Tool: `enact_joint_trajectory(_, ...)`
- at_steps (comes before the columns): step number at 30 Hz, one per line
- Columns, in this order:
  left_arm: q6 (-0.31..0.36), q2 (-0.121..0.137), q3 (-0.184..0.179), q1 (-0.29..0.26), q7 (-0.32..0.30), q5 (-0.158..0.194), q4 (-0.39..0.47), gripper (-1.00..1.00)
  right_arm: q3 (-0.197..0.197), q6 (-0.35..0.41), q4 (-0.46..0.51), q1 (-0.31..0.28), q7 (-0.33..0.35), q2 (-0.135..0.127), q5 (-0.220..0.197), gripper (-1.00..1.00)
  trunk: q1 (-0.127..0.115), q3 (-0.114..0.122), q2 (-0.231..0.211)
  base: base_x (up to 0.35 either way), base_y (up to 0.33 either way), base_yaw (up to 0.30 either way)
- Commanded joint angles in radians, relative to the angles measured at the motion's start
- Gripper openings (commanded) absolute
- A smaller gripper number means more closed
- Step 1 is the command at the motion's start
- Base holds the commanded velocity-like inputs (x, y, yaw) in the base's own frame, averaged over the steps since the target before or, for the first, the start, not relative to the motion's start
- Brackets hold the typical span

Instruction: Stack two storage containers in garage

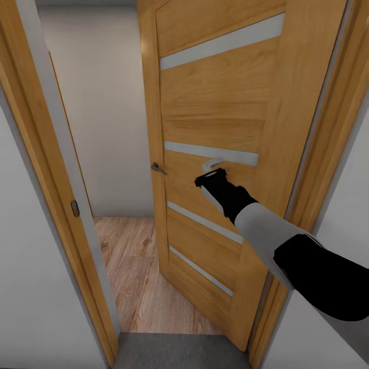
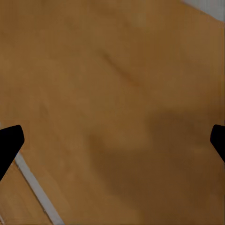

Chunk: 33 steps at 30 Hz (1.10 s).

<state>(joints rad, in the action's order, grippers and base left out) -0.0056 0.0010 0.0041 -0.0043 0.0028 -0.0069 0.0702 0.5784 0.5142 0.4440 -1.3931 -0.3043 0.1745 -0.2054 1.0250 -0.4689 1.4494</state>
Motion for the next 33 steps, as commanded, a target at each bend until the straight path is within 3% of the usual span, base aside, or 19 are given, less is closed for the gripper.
enact_joint_trajectory(1,-0.001,0.0,0.0,0.0,0.0,-0.001,0.0,1.0,0.006,0.005,0.009,-0.001,0.017,0.0,-0.027,1.0,0.0,-0.001,0.001,0.0,0.0,0.0)
enact_joint_trajectory(6,-0.001,0.001,0.001,0.0,0.0,-0.001,0.0,1.0,0.005,0.008,0.022,0.0,0.139,0.0,-0.117,1.0,0.0,-0.001,0.001,0.0,0.0,0.0)
enact_joint_trajectory(9,-0.001,0.001,0.001,0.0,0.0,-0.001,0.0,1.0,0.006,0.013,0.023,0.0,0.168,0.0,-0.143,1.0,0.0,-0.001,0.001,0.0,0.0,0.0)
enact_joint_trajectory(21,-0.001,0.001,0.001,0.0,0.0,-0.001,0.0,1.0,0.003,0.015,0.022,0.0,0.18,0.0,-0.153,1.0,0.0,-0.001,0.001,0.0,0.0,0.0)
enact_joint_trajectory(33,-0.001,0.001,0.002,0.0,0.0,0.0,0.0,1.0,0.012,-0.002,0.012,0.064,0.186,0.0,-0.173,1.0,0.0,-0.001,0.001,0.0,0.0,0.0)
